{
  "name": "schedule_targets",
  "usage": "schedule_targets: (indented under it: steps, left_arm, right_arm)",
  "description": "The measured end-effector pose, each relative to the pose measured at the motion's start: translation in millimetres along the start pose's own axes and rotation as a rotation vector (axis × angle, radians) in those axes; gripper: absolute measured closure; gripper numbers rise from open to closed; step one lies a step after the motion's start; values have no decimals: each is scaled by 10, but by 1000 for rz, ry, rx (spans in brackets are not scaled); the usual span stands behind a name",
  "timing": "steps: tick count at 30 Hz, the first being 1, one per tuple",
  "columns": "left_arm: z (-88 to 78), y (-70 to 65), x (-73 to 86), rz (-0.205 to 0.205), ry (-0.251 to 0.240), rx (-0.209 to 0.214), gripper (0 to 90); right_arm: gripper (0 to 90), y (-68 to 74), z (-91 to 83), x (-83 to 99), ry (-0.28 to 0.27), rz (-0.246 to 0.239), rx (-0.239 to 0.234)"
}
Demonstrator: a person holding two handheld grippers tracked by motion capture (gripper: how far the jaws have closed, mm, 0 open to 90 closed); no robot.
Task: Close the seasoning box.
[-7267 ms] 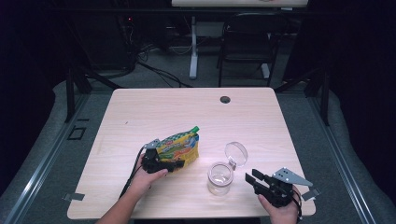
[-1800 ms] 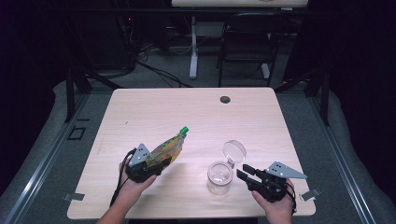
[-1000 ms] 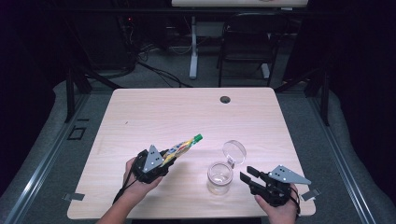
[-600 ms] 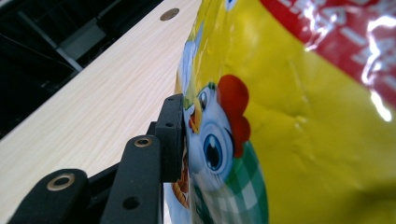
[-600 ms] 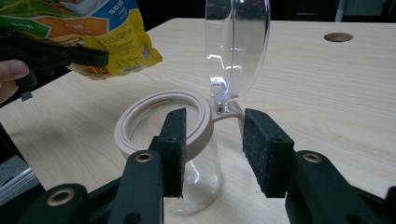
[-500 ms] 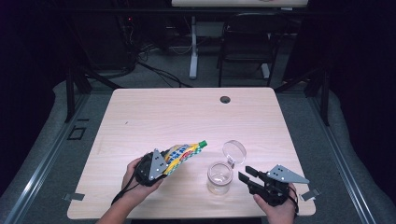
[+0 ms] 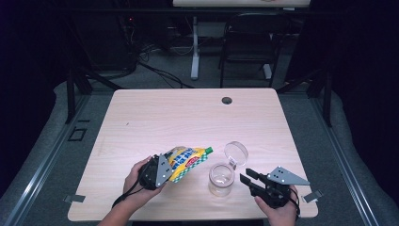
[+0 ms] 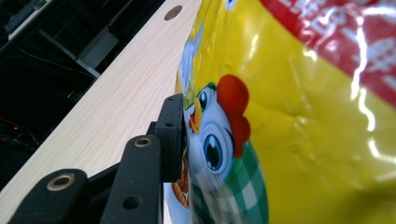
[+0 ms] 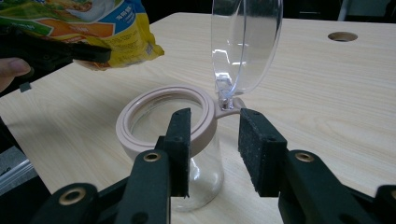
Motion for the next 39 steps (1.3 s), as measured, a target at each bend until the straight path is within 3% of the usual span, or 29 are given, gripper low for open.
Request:
schedule_targets:
  steps: [6, 11, 19, 39]
  left_arm:
    - [3, -9, 3, 21, 7, -18, 631]
    - [4, -23, 1, 51, 14, -29, 631]
    - [4, -50, -1, 98, 26, -47, 631]
    - [28, -86, 9, 142, 37, -61, 631]
  right_arm:
    - [652, 0, 0, 10, 14, -4, 5]
    - [653, 32, 4, 10, 22, 3, -20]
    - [656, 51, 14, 19, 32, -26, -19]
    - [698, 137, 30, -16, 1, -62, -26]
Point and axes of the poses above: each handheld gripper's, and its own axes: z roughly forward along the jaws, x roughly out of its underside, y roughly to its left, the point moved 8 cm from there along z, roughly forward along the jaws, and after that the axes turned 2 degrees about -z, right-handed, at the moved point
